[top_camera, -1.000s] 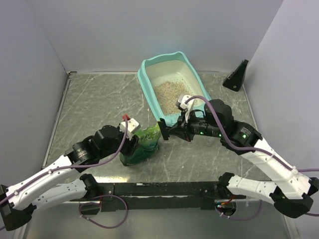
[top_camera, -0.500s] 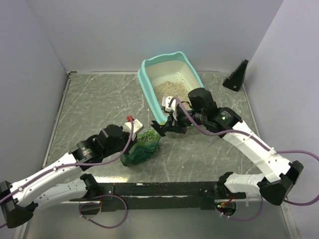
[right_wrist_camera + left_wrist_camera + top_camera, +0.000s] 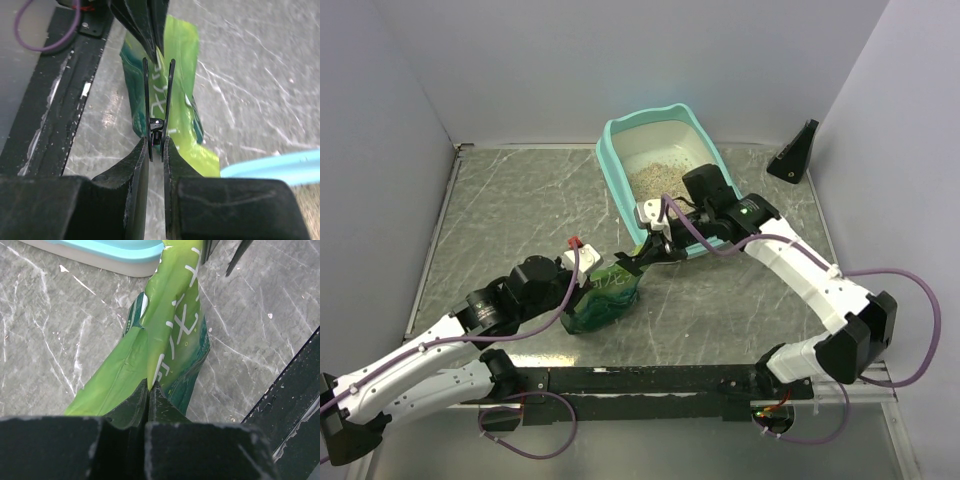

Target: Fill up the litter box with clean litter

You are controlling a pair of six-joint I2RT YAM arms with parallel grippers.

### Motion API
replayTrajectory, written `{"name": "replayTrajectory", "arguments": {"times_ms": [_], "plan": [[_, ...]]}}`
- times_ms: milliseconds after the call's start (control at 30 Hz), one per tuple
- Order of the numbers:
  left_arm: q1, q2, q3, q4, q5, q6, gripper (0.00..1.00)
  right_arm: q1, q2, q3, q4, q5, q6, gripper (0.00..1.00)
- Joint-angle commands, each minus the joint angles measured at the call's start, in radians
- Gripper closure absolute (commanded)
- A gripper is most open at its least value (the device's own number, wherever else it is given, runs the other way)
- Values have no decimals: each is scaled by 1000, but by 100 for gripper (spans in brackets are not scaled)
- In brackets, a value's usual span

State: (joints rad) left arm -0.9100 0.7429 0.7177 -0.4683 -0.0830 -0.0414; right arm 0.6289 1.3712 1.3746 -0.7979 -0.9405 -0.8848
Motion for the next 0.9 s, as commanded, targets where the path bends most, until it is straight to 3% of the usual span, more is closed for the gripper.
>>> {"name": "replayTrajectory", "arguments": {"times_ms": [0,533,867], "plan": [[0,-13,5,56,6,2,99,0,29,78,-17,-126,-106,100],[0,-66,-12,79,6,-11,99,2,124,110,34,-135,-109,100],[0,-74,-14,82,-3,-15,99,32,174,130,-84,-15,-186,100]]}}
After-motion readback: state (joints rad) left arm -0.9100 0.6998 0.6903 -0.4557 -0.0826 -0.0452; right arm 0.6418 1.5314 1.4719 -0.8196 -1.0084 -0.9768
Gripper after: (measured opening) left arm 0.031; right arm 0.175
